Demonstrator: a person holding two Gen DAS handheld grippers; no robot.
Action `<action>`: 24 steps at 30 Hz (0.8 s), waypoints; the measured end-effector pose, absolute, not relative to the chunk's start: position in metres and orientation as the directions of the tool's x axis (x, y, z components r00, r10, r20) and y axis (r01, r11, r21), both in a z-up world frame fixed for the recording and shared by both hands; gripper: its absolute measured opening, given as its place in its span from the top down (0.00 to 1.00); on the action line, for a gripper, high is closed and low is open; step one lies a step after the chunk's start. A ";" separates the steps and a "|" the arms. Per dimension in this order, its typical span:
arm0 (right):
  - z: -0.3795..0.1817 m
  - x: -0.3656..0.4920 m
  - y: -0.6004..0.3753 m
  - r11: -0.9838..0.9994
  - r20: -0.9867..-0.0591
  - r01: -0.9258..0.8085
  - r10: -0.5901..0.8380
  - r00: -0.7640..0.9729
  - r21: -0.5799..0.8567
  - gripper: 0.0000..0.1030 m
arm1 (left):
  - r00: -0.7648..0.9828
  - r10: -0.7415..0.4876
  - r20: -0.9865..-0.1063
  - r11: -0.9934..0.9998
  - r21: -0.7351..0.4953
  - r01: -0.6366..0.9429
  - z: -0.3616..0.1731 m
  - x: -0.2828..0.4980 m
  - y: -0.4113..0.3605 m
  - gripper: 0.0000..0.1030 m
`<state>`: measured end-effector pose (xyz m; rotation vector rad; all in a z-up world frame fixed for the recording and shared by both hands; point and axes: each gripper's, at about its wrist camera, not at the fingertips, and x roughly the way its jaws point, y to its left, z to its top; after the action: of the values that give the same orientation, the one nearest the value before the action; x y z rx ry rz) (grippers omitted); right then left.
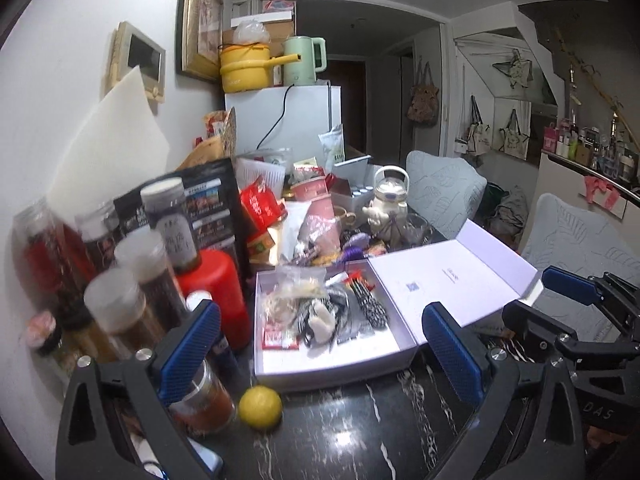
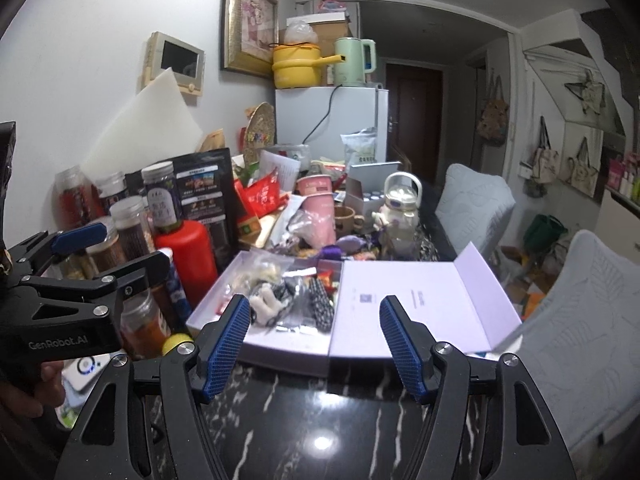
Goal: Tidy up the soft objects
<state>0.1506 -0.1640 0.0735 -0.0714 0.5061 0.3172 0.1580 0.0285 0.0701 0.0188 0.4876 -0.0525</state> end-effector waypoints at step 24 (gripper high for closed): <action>0.034 0.140 -0.168 0.962 -0.556 -0.272 0.236 0.797 0.019 0.34 | 0.845 -0.056 -0.531 0.998 -0.054 0.032 0.033 0.154 0.026 0.00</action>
<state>0.1400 -0.1680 0.0343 -0.0630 0.5879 0.2732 0.1541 0.0263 0.0326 -0.0433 0.5616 -0.0462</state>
